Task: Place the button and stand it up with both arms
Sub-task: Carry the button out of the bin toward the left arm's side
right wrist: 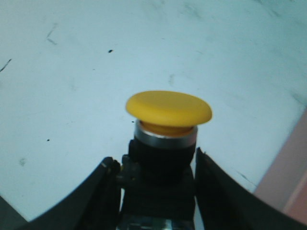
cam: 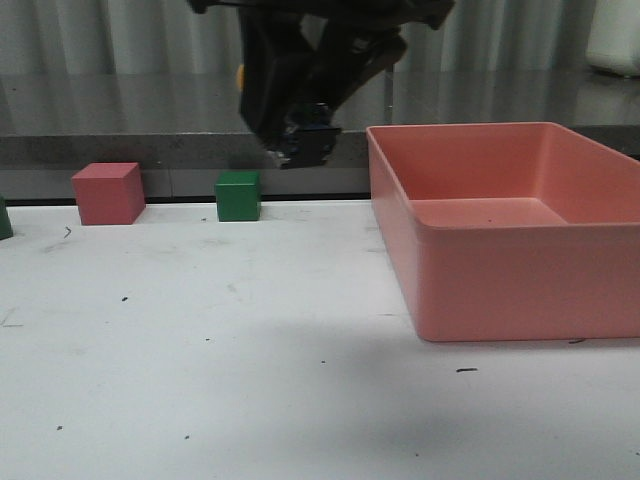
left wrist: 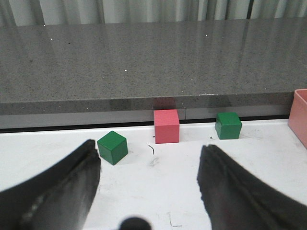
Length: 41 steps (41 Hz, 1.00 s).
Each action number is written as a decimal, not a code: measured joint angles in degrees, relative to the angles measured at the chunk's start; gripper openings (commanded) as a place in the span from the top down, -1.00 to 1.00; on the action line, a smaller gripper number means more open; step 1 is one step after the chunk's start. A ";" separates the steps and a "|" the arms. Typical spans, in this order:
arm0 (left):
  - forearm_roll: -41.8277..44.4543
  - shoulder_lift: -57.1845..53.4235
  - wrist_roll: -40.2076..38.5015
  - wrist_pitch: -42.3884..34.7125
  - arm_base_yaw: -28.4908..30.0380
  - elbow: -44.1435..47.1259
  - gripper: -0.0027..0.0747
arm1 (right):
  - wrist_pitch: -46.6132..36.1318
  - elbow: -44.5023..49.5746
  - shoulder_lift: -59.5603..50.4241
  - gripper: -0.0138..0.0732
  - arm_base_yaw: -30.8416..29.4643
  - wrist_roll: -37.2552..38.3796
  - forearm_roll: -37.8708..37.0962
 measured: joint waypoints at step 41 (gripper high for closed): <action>0.02 0.00 0.00 0.00 0.00 0.00 -0.15 | 13.81 -36.57 37.63 0.18 2.91 25.00 5.35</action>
